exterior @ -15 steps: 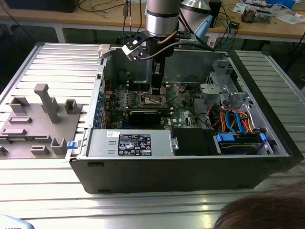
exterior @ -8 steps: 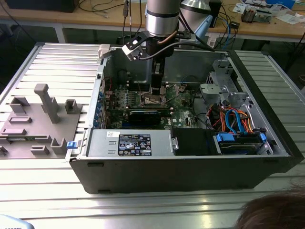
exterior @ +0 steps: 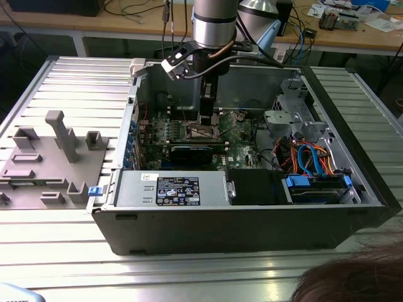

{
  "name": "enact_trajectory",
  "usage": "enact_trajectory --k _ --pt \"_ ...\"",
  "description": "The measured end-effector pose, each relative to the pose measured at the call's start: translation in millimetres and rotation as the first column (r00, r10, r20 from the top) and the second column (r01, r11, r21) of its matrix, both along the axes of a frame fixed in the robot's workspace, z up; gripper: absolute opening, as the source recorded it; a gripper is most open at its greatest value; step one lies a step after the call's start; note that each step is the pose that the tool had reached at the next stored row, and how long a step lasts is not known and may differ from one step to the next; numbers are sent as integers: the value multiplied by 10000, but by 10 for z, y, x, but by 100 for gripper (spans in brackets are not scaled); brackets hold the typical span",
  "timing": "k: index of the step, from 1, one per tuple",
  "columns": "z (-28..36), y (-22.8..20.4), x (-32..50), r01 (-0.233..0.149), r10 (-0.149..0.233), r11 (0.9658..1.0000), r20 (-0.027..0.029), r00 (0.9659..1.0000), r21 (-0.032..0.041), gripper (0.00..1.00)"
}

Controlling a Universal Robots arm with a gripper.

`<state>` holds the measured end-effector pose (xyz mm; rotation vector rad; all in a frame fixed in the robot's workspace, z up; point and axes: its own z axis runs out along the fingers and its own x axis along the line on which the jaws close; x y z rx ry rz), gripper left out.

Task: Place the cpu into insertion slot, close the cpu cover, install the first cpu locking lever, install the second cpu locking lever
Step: 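Place the cpu into insertion slot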

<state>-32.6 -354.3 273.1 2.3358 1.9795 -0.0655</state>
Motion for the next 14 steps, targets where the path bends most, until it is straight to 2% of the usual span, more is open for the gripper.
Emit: enact_trajectory --k 14 --pt "-1 0 0 82 -82 10000 0 10000 -3 54"
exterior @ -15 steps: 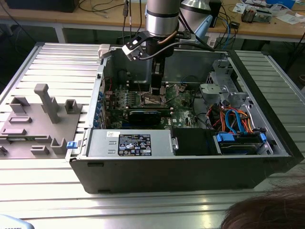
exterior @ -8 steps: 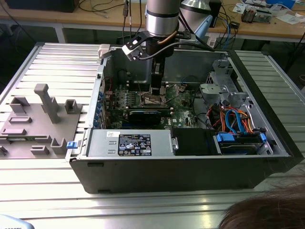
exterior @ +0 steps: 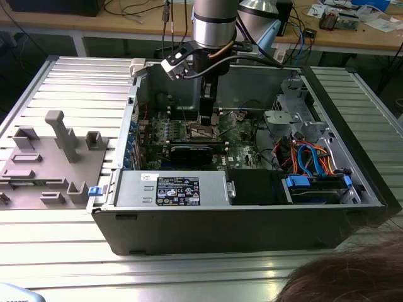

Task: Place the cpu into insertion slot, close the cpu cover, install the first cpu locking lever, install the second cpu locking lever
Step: 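Place the cpu into insertion slot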

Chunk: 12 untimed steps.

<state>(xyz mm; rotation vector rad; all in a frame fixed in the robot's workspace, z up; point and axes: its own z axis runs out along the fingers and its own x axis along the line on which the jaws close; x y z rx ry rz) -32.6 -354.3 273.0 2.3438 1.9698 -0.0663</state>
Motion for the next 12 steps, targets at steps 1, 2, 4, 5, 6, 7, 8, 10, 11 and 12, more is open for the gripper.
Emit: enact_trajectory --k 1,2,4,5,6,7,8,10,11,12 --pt "0 0 0 10 -10 10000 0 10000 -1 54" --pt "0 0 0 13 -13 10000 0 10000 -1 54" --pt "0 0 0 22 -22 10000 0 10000 -2 54" --pt "0 0 0 25 -25 10000 0 10000 -2 54" --pt "0 0 0 34 -34 10000 0 10000 -2 54" --pt "0 0 0 43 -43 10000 0 10000 -2 54" --pt "0 0 0 46 -46 10000 0 10000 -2 54" --pt "0 0 0 56 -56 10000 0 10000 -2 54" --pt "0 0 0 60 -60 10000 0 10000 -2 54" --pt "-2 0 0 182 -182 9998 1 9998 -13 54"
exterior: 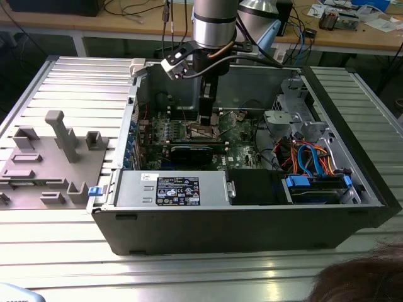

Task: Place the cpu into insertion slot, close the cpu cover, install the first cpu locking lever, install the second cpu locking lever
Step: 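Place the cpu into insertion slot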

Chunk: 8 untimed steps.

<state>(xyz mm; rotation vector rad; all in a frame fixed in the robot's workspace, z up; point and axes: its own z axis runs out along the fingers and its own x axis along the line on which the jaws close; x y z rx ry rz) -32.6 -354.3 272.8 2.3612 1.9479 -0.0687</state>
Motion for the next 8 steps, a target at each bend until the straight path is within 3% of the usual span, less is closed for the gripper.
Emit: enact_trajectory --k 8 --pt "-2 0 0 286 -286 9996 0 9996 -12 54"
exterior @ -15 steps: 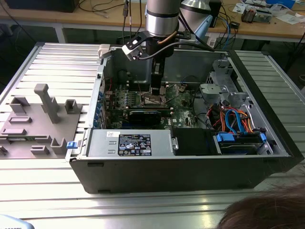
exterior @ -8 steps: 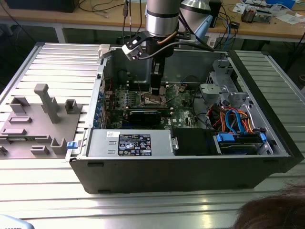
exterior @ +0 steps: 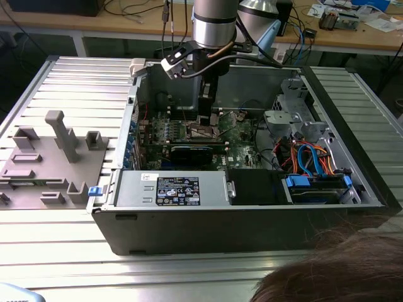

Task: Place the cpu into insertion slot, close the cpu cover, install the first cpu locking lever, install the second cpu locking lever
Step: 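Place the cpu into insertion slot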

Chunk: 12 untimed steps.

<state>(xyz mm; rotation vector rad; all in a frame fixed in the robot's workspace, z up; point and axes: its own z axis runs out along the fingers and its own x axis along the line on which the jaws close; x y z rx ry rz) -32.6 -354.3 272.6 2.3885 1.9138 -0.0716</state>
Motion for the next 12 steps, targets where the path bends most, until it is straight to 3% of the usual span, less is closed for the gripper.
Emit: enact_trajectory --k 12 --pt "0 0 0 101 -101 9999 0 9999 -2 54"
